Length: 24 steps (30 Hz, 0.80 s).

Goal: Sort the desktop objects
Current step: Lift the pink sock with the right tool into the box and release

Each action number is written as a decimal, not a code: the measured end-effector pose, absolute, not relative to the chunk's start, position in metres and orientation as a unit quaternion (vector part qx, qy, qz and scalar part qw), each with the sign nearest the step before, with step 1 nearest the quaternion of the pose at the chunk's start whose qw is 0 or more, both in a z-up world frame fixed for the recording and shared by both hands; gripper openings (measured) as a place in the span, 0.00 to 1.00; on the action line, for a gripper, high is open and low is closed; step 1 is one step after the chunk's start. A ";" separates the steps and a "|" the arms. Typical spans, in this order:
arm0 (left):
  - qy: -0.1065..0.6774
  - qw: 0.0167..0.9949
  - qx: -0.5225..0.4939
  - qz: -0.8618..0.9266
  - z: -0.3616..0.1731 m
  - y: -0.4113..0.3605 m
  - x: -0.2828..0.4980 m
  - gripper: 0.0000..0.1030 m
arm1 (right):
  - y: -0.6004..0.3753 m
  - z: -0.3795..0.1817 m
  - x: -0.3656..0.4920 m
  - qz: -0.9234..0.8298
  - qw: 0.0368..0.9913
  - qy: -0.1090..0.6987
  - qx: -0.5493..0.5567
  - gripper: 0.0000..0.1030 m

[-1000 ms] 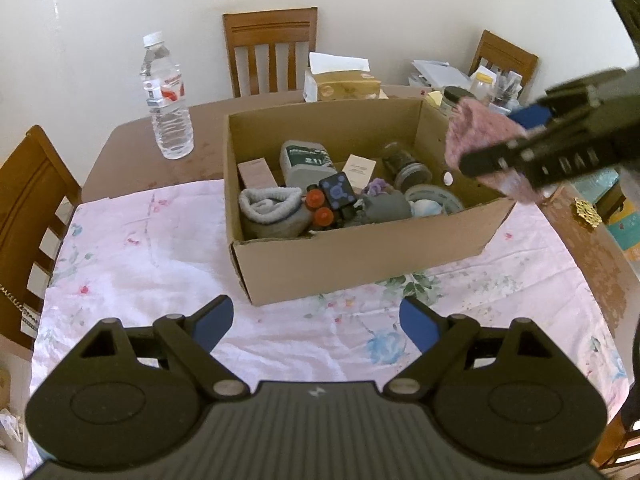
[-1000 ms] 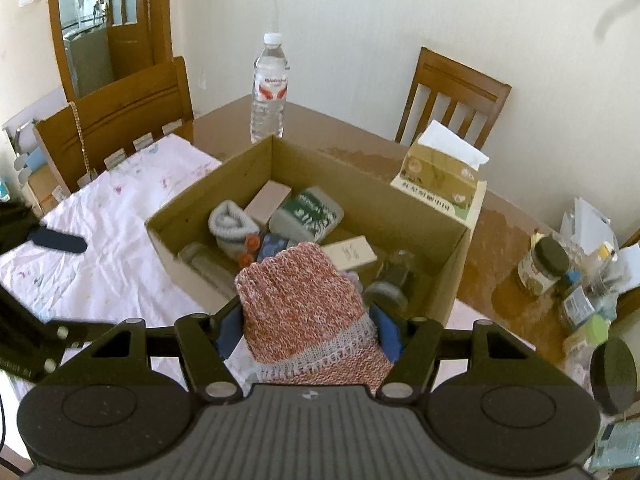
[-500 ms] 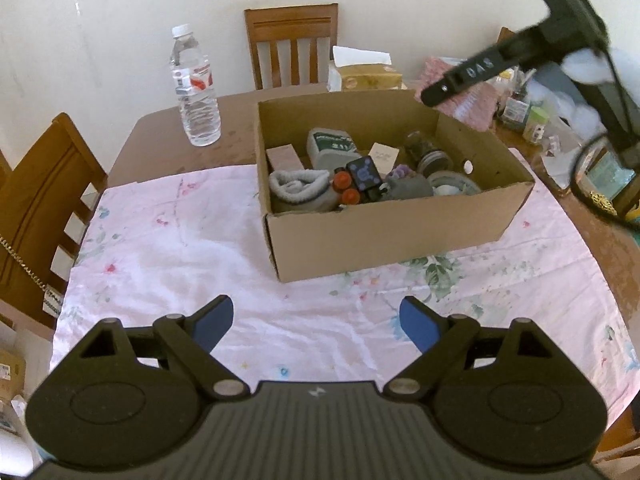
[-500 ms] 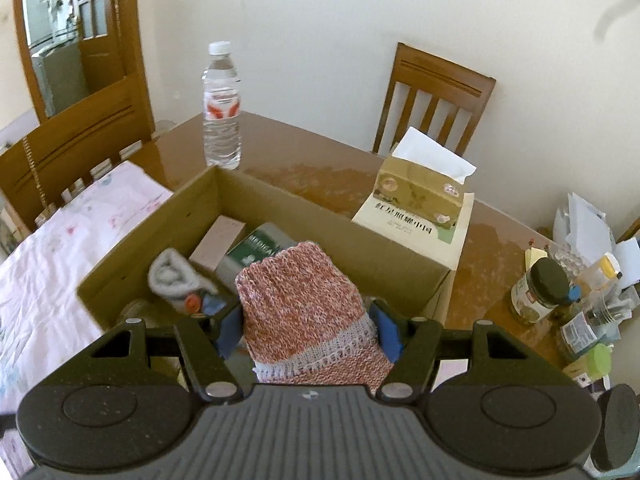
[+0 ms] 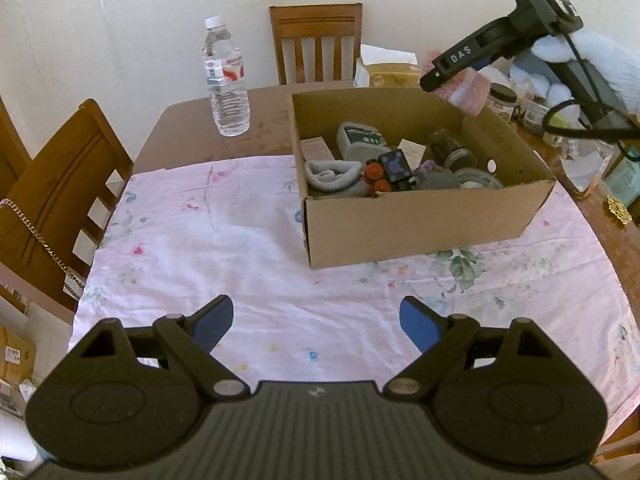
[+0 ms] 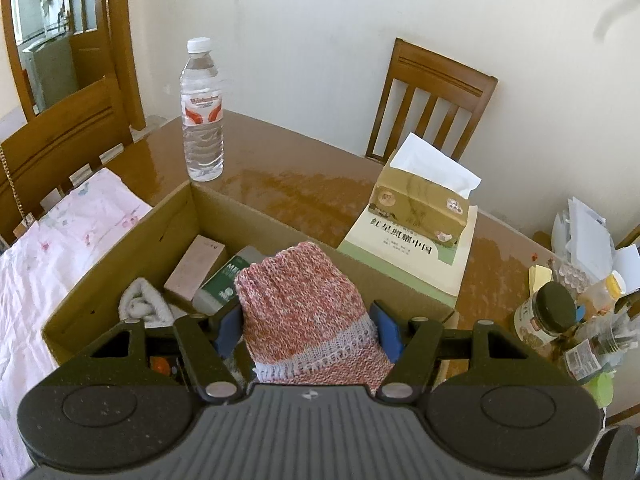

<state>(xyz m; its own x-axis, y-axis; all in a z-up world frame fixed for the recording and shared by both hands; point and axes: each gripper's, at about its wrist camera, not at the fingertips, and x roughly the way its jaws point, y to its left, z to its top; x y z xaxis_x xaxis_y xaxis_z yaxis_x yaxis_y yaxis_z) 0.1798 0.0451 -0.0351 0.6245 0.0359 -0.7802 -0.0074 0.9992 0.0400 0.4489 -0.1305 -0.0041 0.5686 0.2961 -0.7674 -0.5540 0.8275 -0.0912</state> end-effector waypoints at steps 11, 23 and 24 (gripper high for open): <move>0.430 0.902 0.017 0.016 -0.034 0.051 0.180 0.88 | -0.129 0.008 0.441 0.235 0.878 0.383 -0.163 0.93; 0.422 0.906 0.023 0.008 -0.030 0.051 0.191 0.88 | -0.153 0.038 0.408 0.197 0.885 0.403 -0.122 1.00; 0.425 0.905 0.024 0.008 -0.030 0.051 0.193 0.88 | -0.154 0.038 0.401 0.195 0.884 0.407 -0.121 1.00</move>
